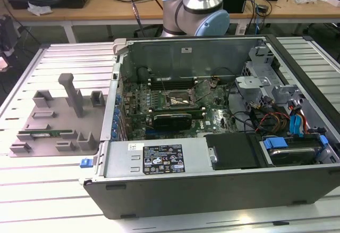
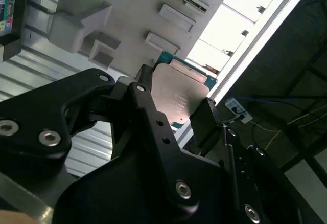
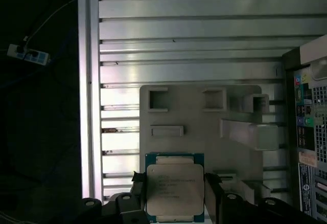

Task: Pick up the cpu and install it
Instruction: 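Pick up the cpu and move it towards the insertion slot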

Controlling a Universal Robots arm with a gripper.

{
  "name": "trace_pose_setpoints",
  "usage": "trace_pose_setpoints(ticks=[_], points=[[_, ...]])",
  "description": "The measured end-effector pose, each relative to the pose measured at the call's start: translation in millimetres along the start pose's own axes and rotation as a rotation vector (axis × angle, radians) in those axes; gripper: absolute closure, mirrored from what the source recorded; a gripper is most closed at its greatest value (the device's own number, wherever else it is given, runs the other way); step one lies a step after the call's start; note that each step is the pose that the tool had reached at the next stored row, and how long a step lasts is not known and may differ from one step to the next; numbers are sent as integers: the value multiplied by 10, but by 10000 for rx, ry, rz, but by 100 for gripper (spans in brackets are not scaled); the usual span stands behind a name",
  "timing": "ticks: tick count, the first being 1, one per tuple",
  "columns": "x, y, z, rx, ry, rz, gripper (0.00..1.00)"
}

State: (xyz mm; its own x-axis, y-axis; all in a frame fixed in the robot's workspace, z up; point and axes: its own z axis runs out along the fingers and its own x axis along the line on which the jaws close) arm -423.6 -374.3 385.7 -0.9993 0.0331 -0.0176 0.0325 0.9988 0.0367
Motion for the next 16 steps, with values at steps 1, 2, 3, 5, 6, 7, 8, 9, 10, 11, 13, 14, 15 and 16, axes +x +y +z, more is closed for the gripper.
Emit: trace_pose_setpoints(ticks=[1,2,3,5,6,7,8,9,10,11,13,14,15,16], points=[[-1,3,-52,0,1,0,46],[-2,4,-86,0,0,-1,46],[-3,6,-126,-1,0,-1,46],[-4,9,-196,0,0,-1,46],[-5,11,-231,0,0,0,46],[-6,12,-269,0,0,-1,46],[-7,15,-327,0,0,-1,46],[-7,16,-361,0,0,0,46],[-8,18,-399,0,0,0,46],[-10,21,-461,0,0,0,46],[-13,27,-613,0,0,0,46],[-13,29,-662,0,0,0,46],[-14,31,-709,0,0,0,46],[-15,34,-764,-1,-1,0,46]])
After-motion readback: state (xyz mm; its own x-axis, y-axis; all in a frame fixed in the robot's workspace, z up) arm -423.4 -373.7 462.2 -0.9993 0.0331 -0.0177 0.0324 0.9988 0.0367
